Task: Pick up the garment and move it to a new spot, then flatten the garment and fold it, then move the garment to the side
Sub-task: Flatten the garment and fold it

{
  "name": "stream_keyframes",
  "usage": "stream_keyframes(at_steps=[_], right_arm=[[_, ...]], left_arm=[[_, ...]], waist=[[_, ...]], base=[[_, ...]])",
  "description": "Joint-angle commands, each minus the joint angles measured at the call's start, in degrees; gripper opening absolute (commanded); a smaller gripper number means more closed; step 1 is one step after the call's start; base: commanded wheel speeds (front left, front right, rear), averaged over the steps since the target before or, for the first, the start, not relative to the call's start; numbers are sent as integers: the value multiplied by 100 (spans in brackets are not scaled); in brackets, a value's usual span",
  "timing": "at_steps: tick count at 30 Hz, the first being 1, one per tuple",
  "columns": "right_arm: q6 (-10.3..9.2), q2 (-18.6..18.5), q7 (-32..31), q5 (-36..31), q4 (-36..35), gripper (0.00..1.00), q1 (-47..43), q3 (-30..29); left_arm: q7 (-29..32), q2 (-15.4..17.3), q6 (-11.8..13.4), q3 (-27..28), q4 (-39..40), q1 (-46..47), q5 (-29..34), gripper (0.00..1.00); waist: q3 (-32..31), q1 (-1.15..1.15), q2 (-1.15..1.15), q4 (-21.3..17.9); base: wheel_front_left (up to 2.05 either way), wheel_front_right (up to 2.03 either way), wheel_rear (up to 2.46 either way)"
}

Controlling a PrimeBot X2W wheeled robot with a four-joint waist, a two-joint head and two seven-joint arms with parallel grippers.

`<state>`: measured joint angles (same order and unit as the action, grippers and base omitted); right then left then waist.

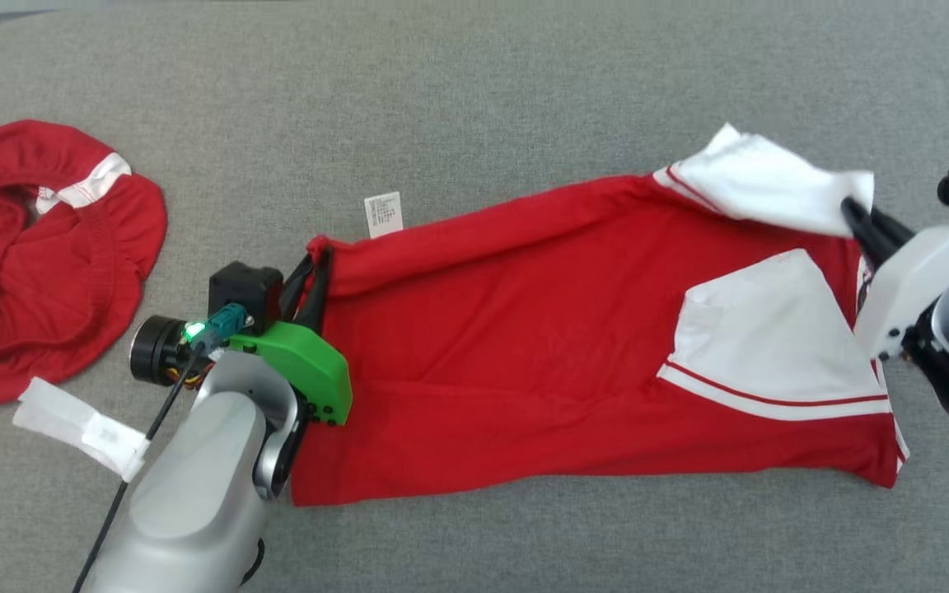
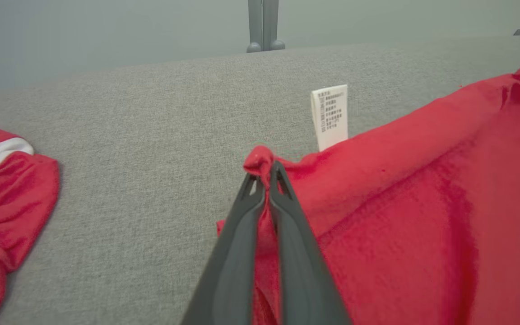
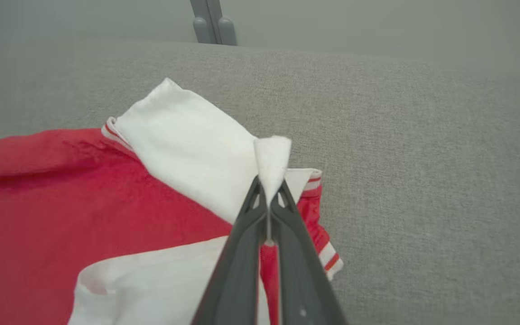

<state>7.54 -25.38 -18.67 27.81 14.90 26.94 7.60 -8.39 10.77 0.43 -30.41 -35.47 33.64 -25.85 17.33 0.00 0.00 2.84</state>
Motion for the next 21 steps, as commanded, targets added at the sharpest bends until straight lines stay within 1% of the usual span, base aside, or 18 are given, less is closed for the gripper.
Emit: stream_keyframes(at_steps=[1,6,10,13,18,19,20,21], right_arm=[[-10,-64,-103,78,-172,0,-264,-11],[-9,-104,-547,260,-951,0,-1077,-136],[-9,-25,-811,225,-1422,0,-1574,-242],[-9,54,-934,215,-1669,0,-1829,-300],[-9,258,-1108,163,-1860,0,-2193,-348],[-9,266,-1145,165,-1852,0,-2241,-333],[-9,312,-1206,156,-1828,100,-2332,-346],[-9,329,-1223,112,-1835,100,-2365,-362]], left_arm=[[-46,75,-20,-14,22,-130,-36,0],[-177,179,11,-25,81,-377,-46,0],[-291,278,53,26,93,-603,-110,0],[-361,345,52,53,116,-744,-129,0],[-424,395,55,86,99,-892,-190,0],[-429,390,52,88,89,-902,-207,38],[-450,366,70,106,78,-916,-232,100],[-468,345,96,136,73,-933,-260,100]], waist=[[-182,0,0,-88],[-324,0,0,-209],[-390,0,0,-335],[-418,0,0,-399],[-433,0,0,-429],[-434,0,0,-425],[-438,0,0,-411],[-441,0,0,-401]], base=[[0,0,0],[0,0,0],[0,0,0],[0,0,0],[0,0,0],[0,0,0],[0,0,0],[0,0,0]])
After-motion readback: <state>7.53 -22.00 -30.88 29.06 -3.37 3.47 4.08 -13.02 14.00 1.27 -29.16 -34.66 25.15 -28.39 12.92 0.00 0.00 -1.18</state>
